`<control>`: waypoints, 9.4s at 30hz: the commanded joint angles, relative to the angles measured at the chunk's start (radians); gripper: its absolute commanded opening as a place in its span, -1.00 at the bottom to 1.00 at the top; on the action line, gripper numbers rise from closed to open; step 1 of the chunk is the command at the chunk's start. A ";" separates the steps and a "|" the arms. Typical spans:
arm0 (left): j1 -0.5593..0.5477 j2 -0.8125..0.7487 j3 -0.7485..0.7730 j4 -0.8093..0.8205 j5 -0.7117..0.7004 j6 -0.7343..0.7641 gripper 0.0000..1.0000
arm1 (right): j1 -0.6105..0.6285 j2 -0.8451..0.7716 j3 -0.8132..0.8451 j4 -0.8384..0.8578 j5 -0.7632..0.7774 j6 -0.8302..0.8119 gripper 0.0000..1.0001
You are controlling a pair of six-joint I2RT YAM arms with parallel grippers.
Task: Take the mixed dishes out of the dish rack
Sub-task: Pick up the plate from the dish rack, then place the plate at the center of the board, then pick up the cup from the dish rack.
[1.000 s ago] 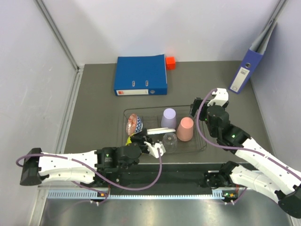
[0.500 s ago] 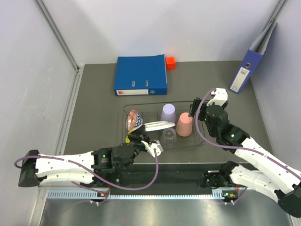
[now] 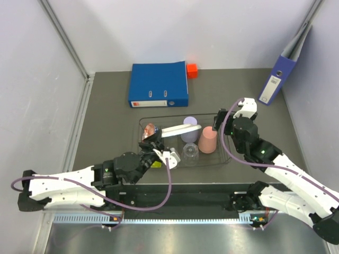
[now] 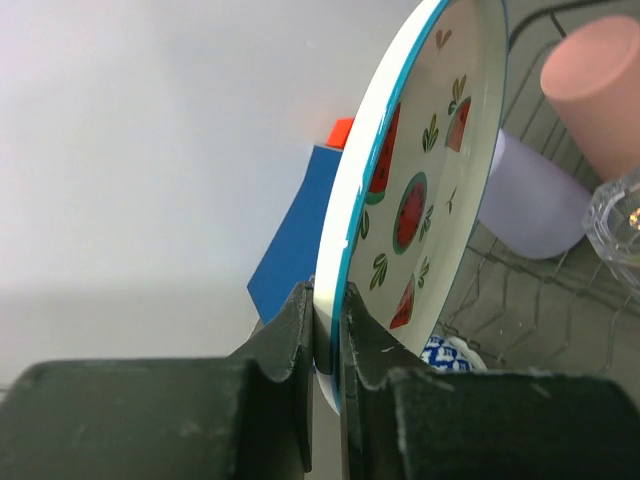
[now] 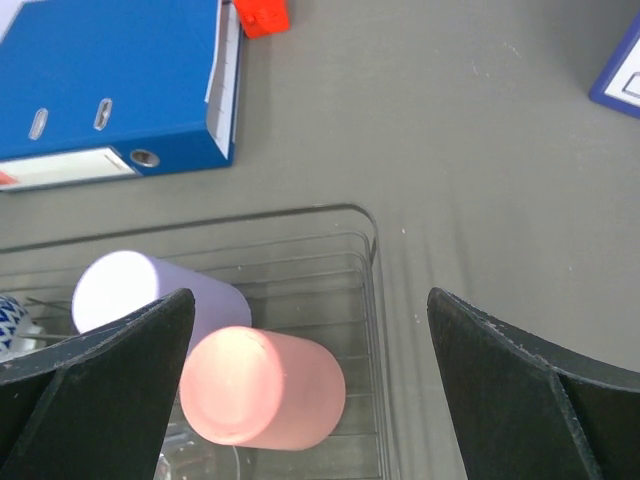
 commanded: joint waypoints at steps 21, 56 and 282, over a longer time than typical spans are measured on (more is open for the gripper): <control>0.627 0.467 0.835 -0.410 0.697 -1.127 -1.00 | -0.007 -0.120 0.299 -0.053 0.043 0.096 0.99; 0.905 0.548 0.459 0.390 1.323 -1.913 -1.00 | -0.205 0.060 0.301 0.127 -0.468 0.151 0.16; 1.074 0.286 0.033 0.660 1.320 -2.037 0.75 | -0.321 -0.060 -0.038 0.652 -0.949 0.516 -1.00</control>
